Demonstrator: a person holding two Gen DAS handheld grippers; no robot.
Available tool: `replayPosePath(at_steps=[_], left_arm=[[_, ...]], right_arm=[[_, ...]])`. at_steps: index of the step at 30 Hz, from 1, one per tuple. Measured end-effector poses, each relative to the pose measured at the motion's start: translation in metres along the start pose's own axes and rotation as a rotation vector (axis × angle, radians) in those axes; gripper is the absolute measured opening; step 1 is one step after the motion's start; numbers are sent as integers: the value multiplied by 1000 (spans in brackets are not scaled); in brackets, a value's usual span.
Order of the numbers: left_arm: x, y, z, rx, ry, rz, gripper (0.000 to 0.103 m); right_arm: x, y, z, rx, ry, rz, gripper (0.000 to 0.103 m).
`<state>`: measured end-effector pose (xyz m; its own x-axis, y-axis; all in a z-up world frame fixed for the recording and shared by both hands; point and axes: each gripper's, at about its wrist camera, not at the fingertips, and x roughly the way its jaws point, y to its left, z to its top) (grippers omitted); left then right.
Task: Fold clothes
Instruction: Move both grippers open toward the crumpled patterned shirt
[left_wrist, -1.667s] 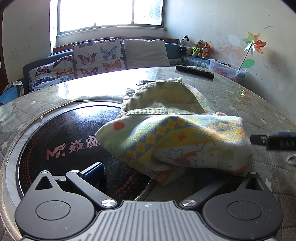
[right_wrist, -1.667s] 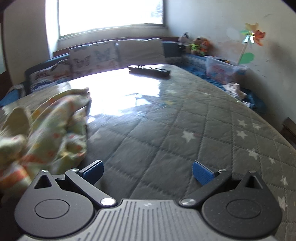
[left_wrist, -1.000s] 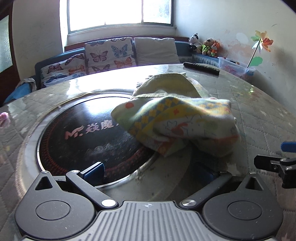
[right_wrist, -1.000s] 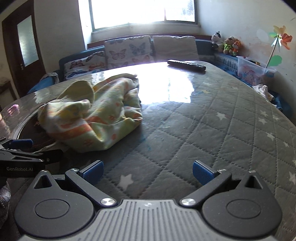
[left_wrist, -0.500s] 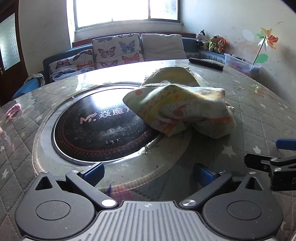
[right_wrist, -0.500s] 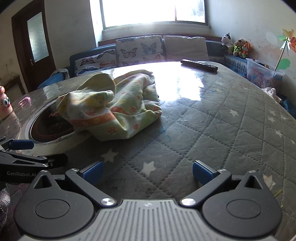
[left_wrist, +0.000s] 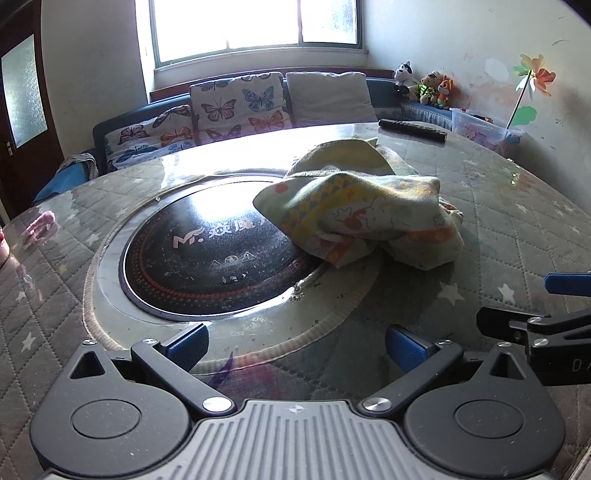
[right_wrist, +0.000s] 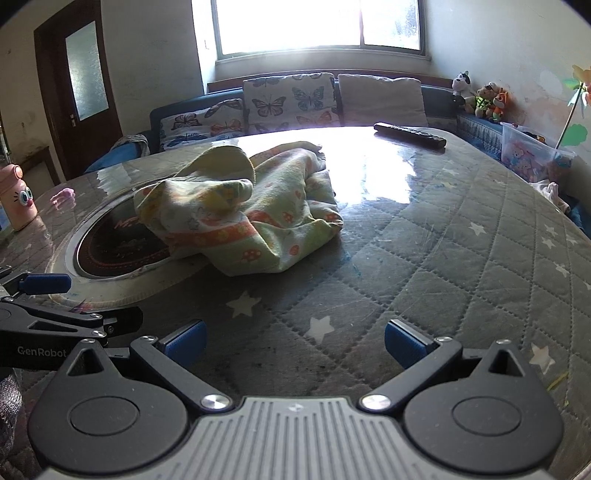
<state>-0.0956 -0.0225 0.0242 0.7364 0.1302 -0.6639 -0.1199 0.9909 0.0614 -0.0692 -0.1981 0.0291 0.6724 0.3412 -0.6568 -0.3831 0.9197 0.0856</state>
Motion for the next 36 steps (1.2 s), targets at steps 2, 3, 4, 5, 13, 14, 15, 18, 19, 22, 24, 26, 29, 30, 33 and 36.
replayPosePath(at_steps=[2,3,4,5,13,14,15,18,19,22,24,26,29,30,33,36], left_arm=[[-1,0,0,0,-4,2,103],[-2,0,0,1,-5,2,103],[-2,0,0,1,-6,3,103],[-2,0,0,1,-7,4,103],[-4,2,1,-3,-16,11,103],[-4,2,2,-5,-16,12,103],[-4,3,2,-6,-16,12,103],[-3,4,3,-8,-15,14,103],[-3,5,3,-9,-15,14,103],[-3,6,5,-11,-15,13,103],[-3,6,6,-11,-16,14,103],[-2,7,7,-12,-17,15,103],[-2,9,9,-13,-19,17,103],[-1,10,10,-15,-20,17,103],[1,11,13,-19,-21,19,103],[3,11,15,-17,-19,20,103]], right_arm=[[-1,1,0,-2,-3,3,103],[-1,2,0,-4,-4,5,103],[-1,3,0,-4,-4,6,103],[-1,4,0,-5,-4,7,103],[0,9,3,-10,-5,10,103],[0,9,3,-10,-6,10,103],[1,10,4,-11,-6,11,103],[2,11,6,-14,-7,13,103],[3,12,7,-15,-8,14,103],[4,13,8,-18,-8,15,103],[5,13,9,-18,-7,17,103],[6,13,11,-17,-7,19,103],[8,13,13,-13,-8,20,103],[8,13,14,-12,-8,20,103],[10,12,16,-10,-8,21,103],[13,12,18,-10,-5,25,103]])
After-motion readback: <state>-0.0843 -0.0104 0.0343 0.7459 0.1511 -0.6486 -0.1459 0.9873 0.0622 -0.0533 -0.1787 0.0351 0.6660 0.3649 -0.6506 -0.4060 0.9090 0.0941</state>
